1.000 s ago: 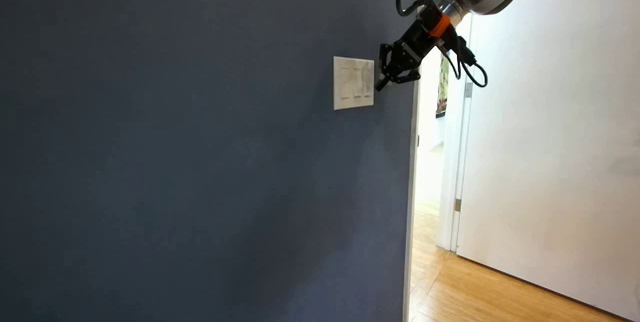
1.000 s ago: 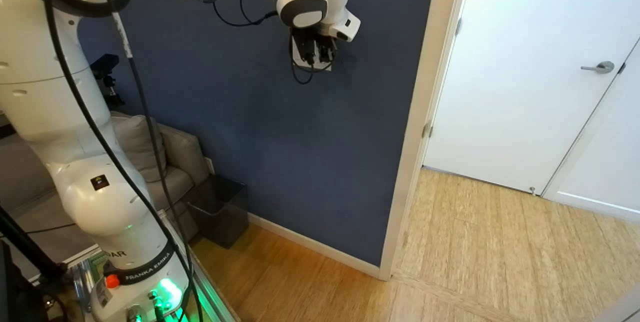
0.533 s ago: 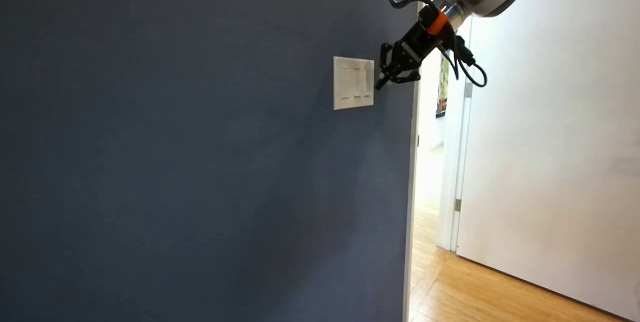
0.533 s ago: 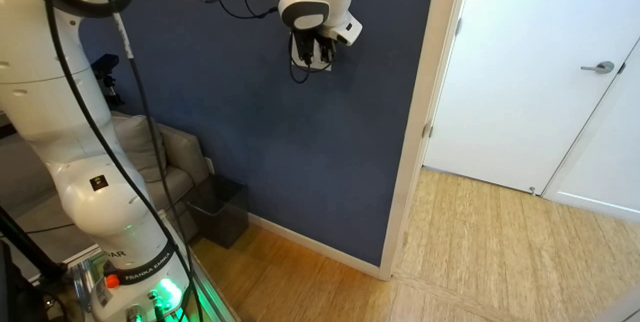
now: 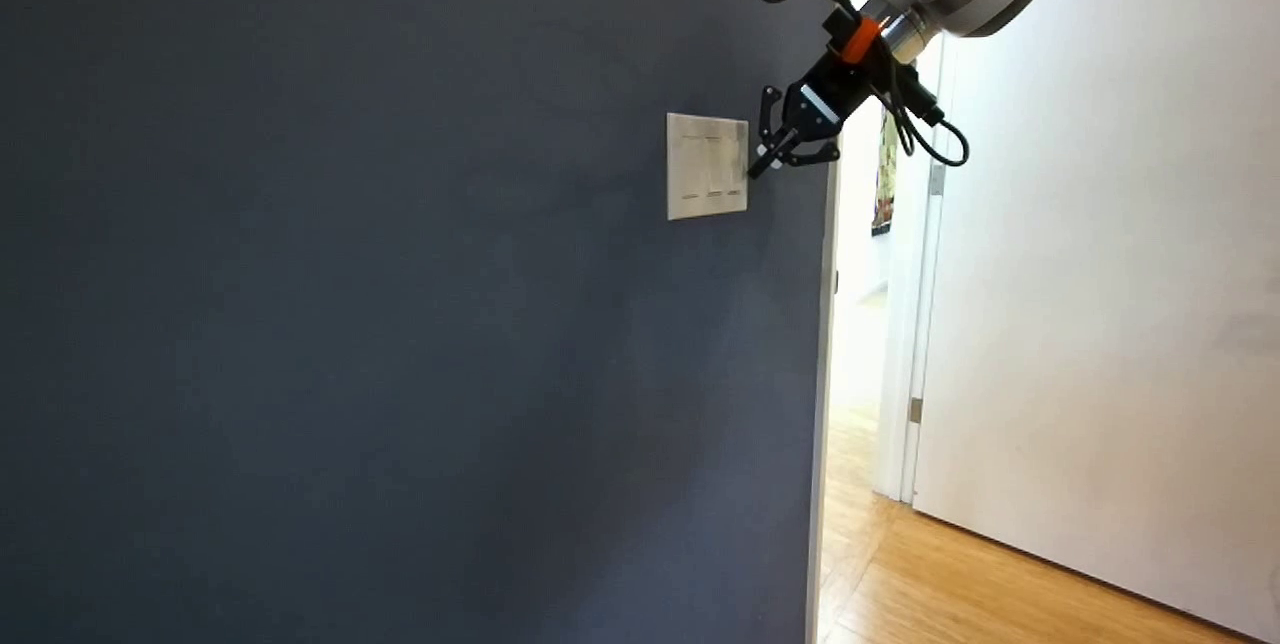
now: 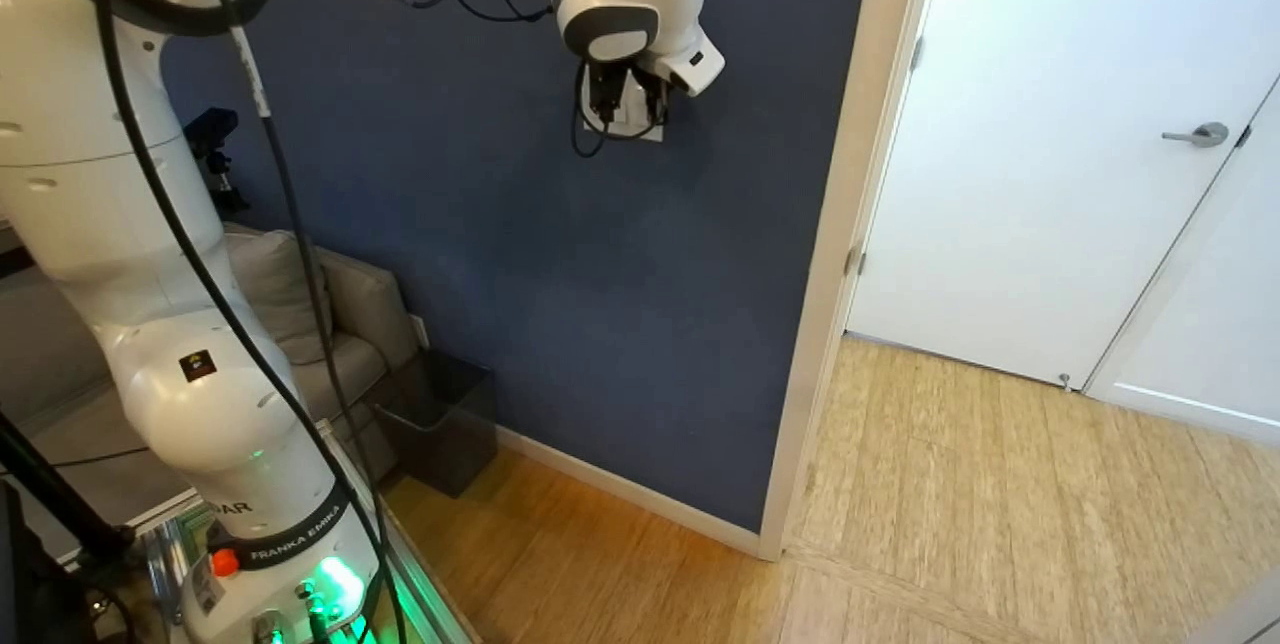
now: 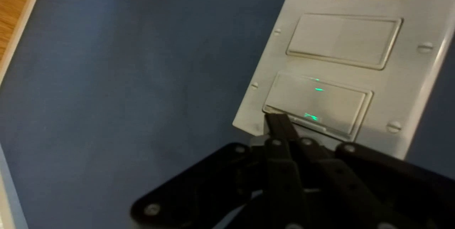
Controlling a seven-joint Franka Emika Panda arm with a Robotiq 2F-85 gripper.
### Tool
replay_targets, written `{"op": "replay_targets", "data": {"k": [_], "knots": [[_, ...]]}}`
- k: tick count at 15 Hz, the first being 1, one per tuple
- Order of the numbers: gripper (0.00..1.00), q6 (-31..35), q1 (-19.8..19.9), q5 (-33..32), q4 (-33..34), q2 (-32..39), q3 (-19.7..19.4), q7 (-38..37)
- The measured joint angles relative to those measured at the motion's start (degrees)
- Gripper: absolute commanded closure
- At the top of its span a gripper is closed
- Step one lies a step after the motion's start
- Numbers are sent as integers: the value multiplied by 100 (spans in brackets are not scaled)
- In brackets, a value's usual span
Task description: Press the right button of the wall lights switch
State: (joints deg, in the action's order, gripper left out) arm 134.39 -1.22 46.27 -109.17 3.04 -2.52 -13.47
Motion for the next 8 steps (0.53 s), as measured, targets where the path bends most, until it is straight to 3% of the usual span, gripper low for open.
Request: {"op": "replay_targets", "data": {"k": [8], "knots": [[100,1,-1,-154,1,-1,40,-529]]}}
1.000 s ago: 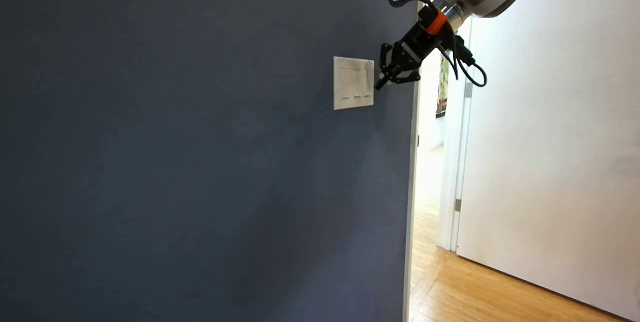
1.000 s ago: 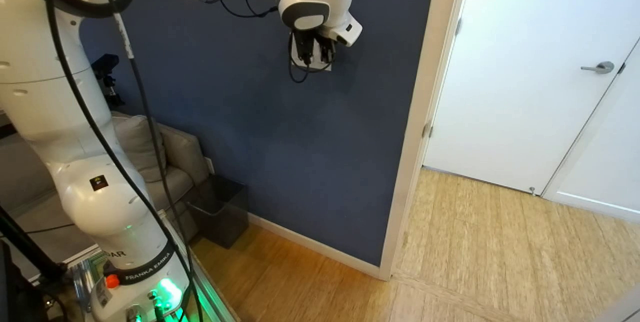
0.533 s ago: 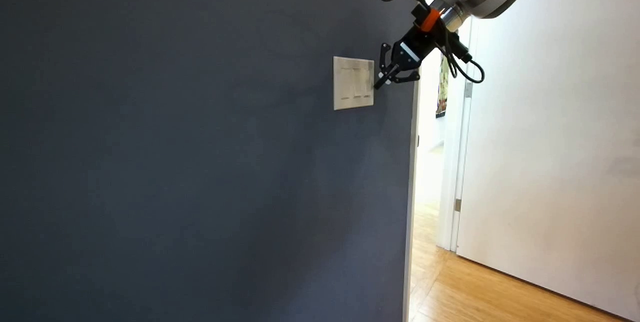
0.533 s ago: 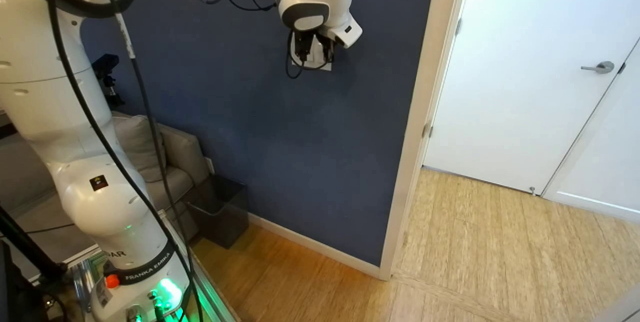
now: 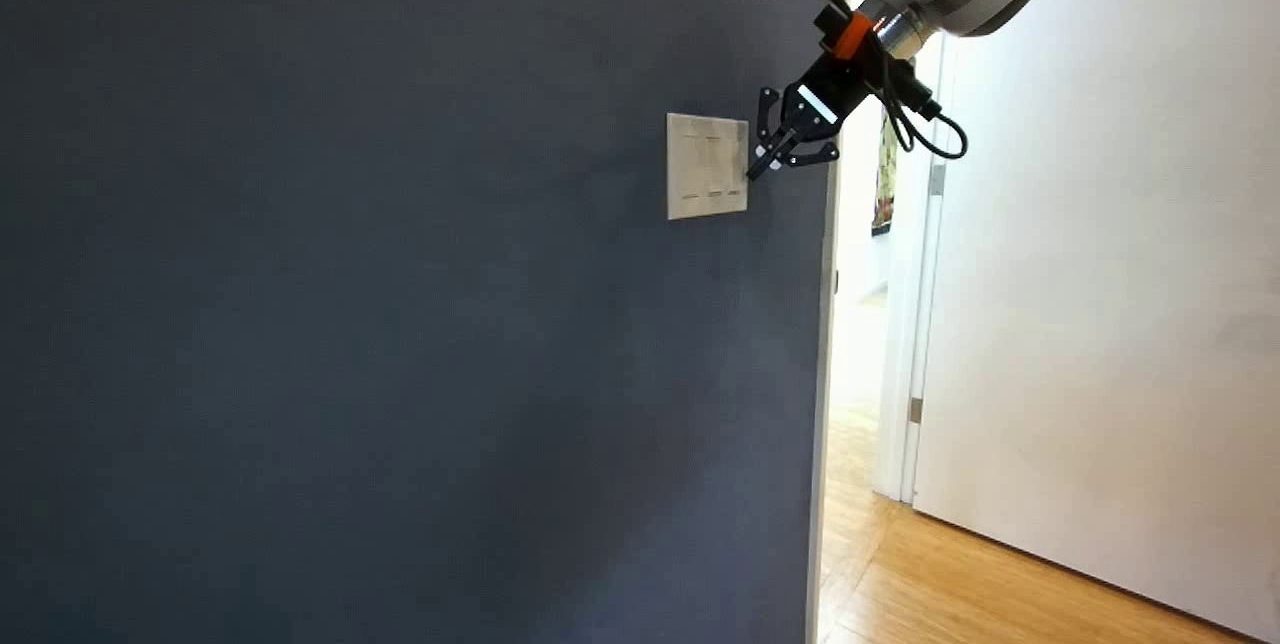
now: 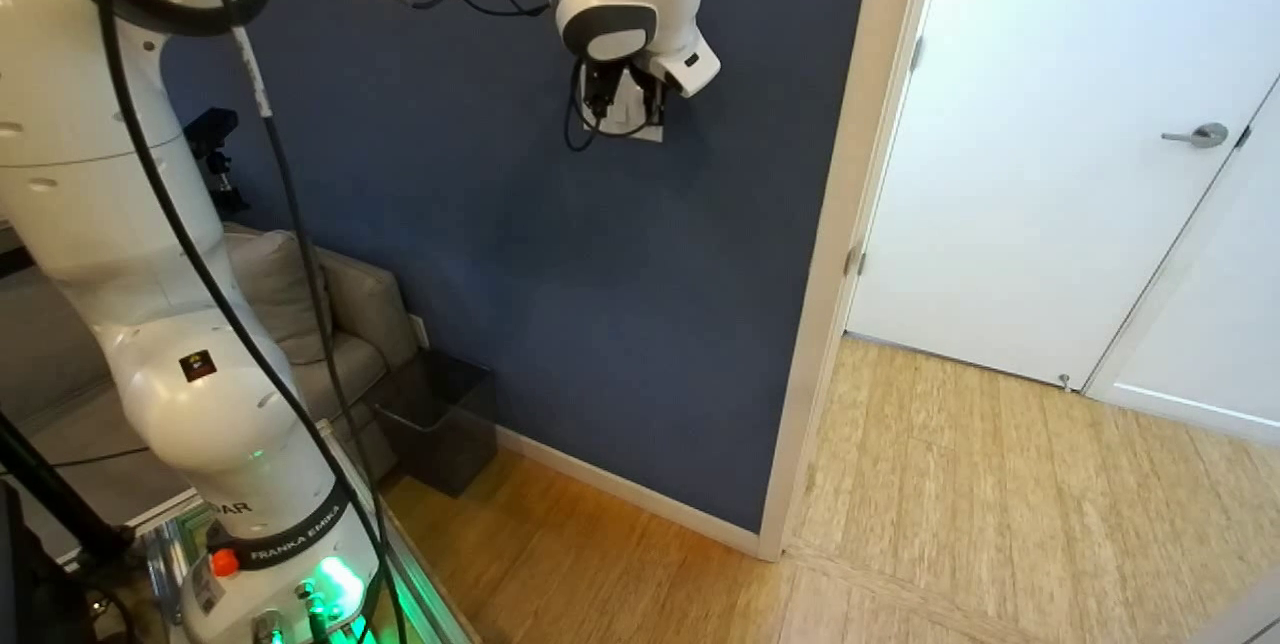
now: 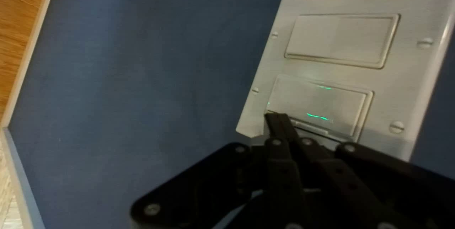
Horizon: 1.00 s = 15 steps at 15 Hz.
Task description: Press the right button of the wall lights switch
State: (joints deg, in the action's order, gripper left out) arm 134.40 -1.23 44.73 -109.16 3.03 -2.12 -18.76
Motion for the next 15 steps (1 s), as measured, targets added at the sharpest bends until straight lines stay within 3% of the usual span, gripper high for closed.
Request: {"op": "replay_targets", "data": {"k": [15], "knots": [[100,101,-4,-189,-14,-31,92,-546]]}}
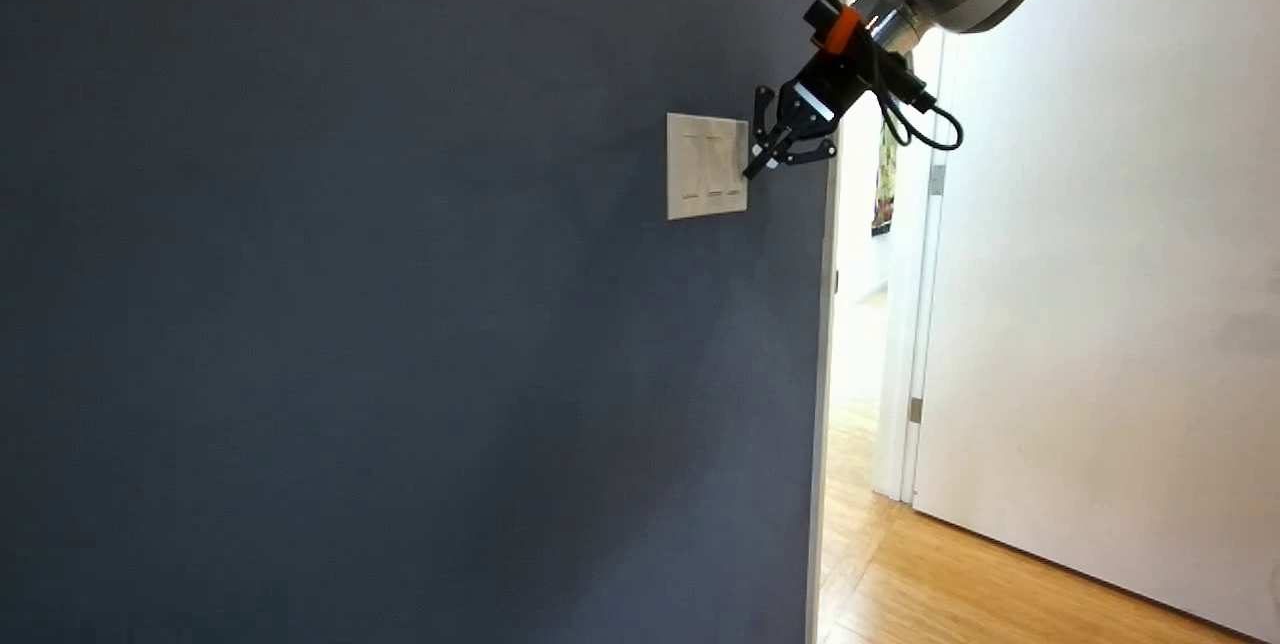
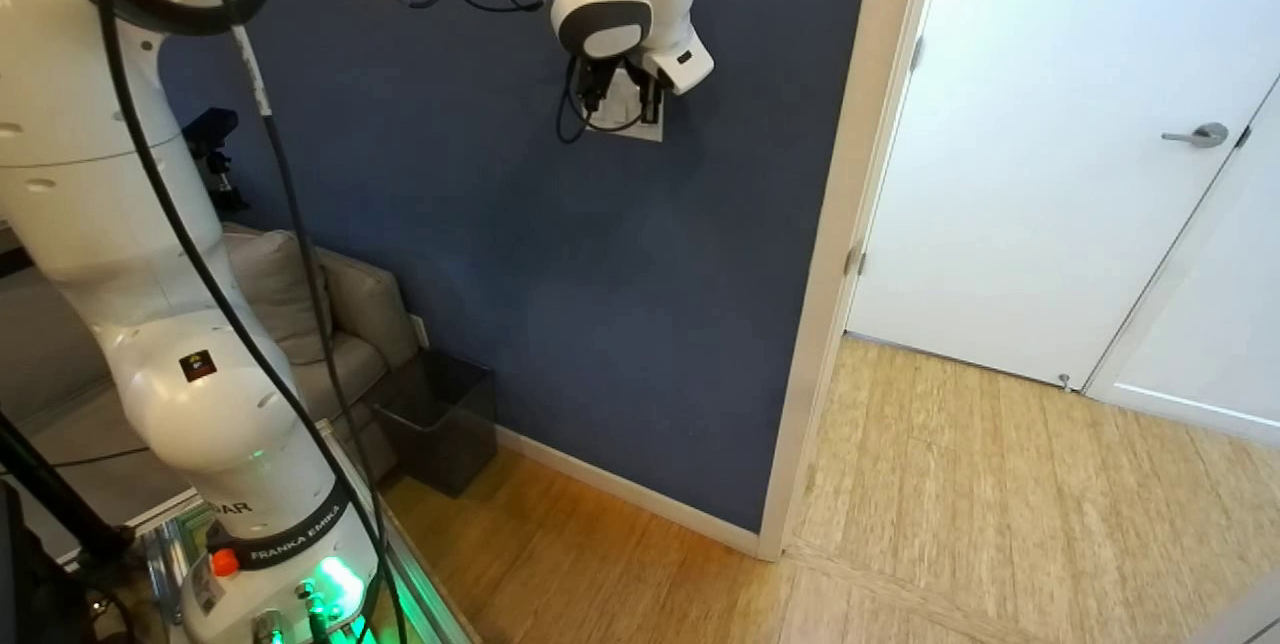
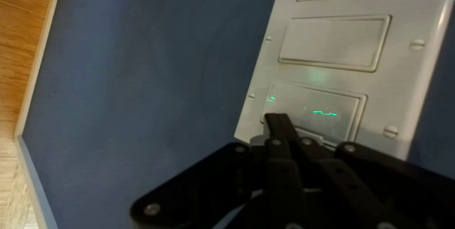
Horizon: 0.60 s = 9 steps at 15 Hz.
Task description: Press the right button of the wall lights switch
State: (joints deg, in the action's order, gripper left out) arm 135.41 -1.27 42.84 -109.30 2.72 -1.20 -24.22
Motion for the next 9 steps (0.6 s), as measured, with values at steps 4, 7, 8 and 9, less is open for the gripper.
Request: {"op": "replay_targets", "data": {"k": [4,7,8,9], "knots": [[100,37,1,-2,-7,-48,3,-81],[100,73,1,-1,-3,-137,3,-97],[100,92,1,0,-1,-175,4,-100],[100,113,1,0,0,-211,6,-103]]}}
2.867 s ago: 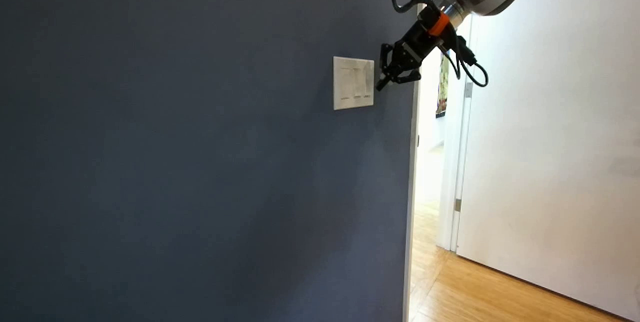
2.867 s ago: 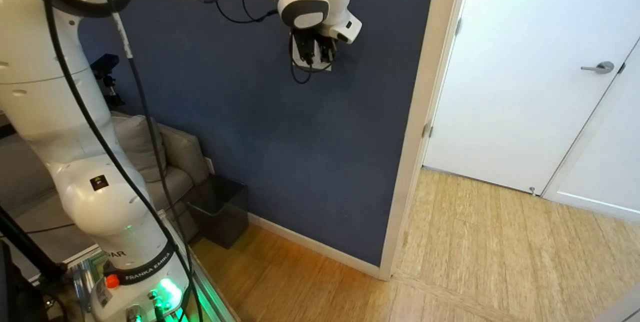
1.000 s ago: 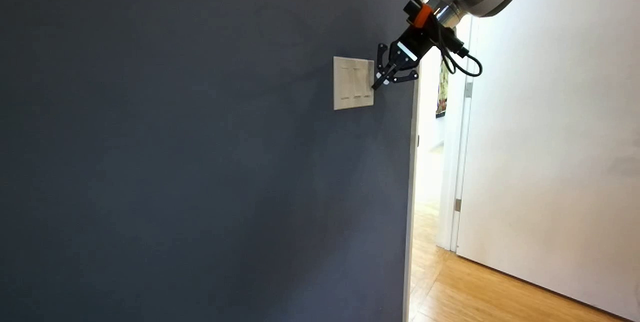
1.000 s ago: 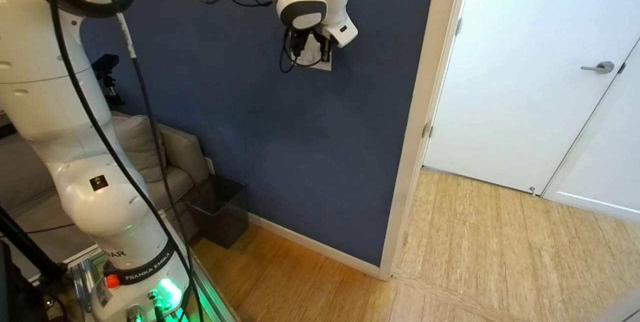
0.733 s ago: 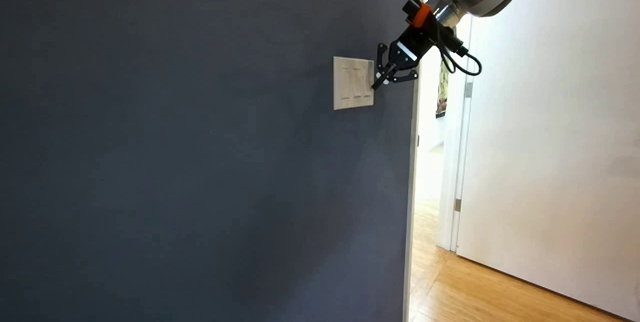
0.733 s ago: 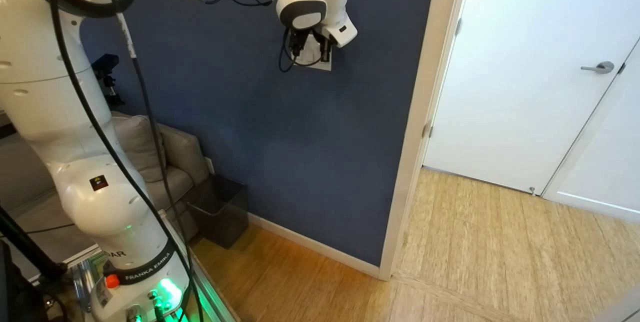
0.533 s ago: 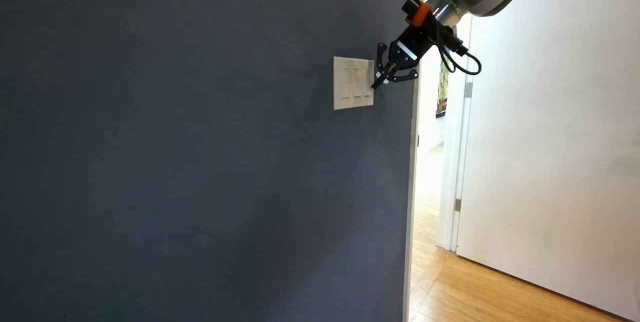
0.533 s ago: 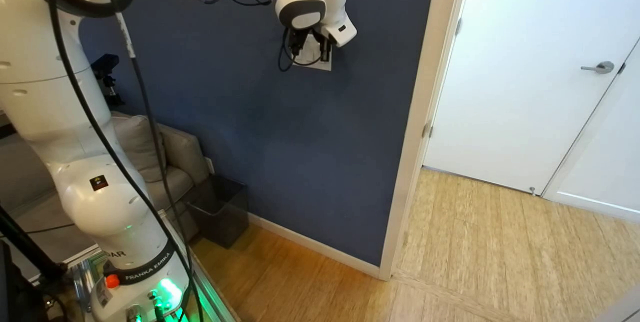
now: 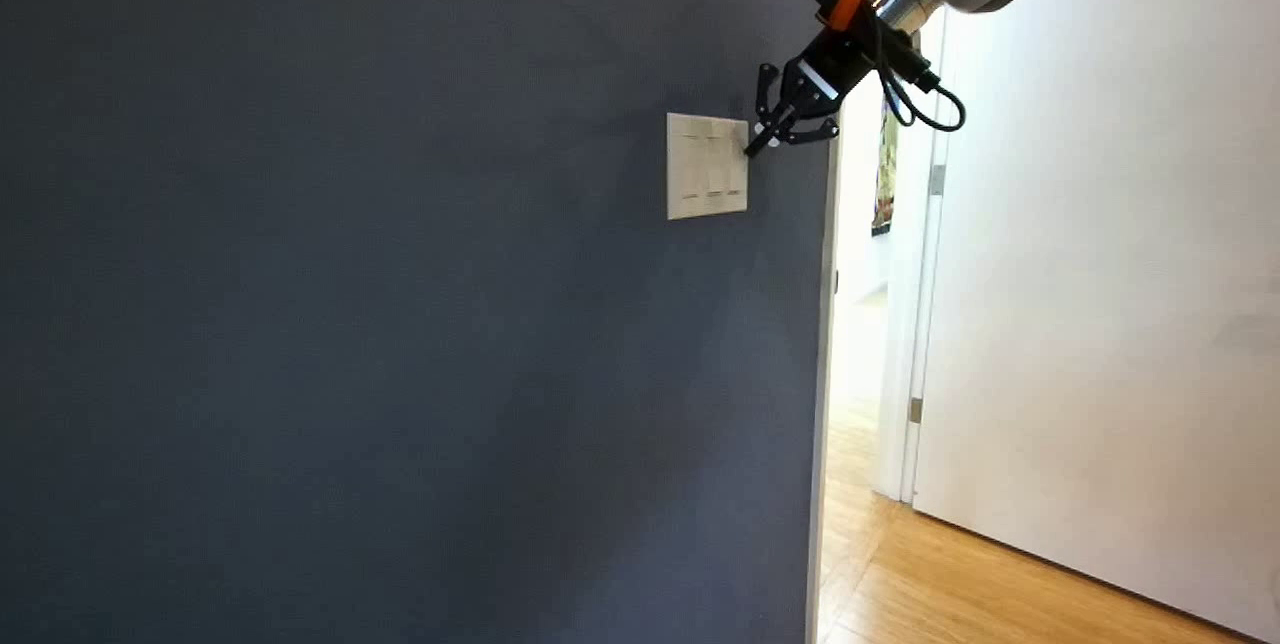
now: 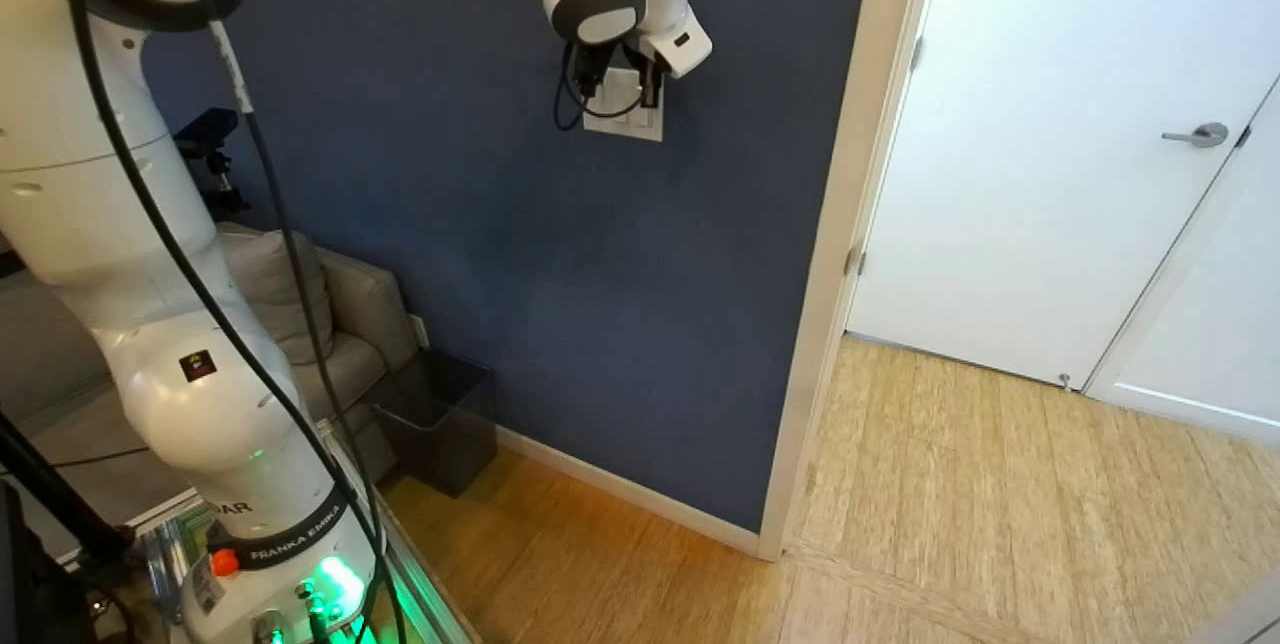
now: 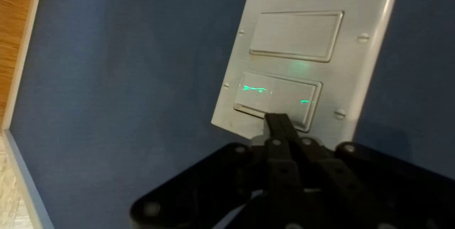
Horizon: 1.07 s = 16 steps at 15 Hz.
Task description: Press the right button of the wall lights switch
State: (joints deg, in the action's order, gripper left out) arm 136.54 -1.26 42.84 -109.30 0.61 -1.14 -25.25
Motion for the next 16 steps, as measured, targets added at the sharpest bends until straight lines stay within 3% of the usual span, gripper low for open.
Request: {"op": "replay_targets", "data": {"k": [5,10,16], "knots": [[100,61,0,-102,2,-95,13,-123],[100,-10,0,-919,-15,-67,17,-790],[100,-134,-34,-1380,-14,-63,124,-1484]]}}
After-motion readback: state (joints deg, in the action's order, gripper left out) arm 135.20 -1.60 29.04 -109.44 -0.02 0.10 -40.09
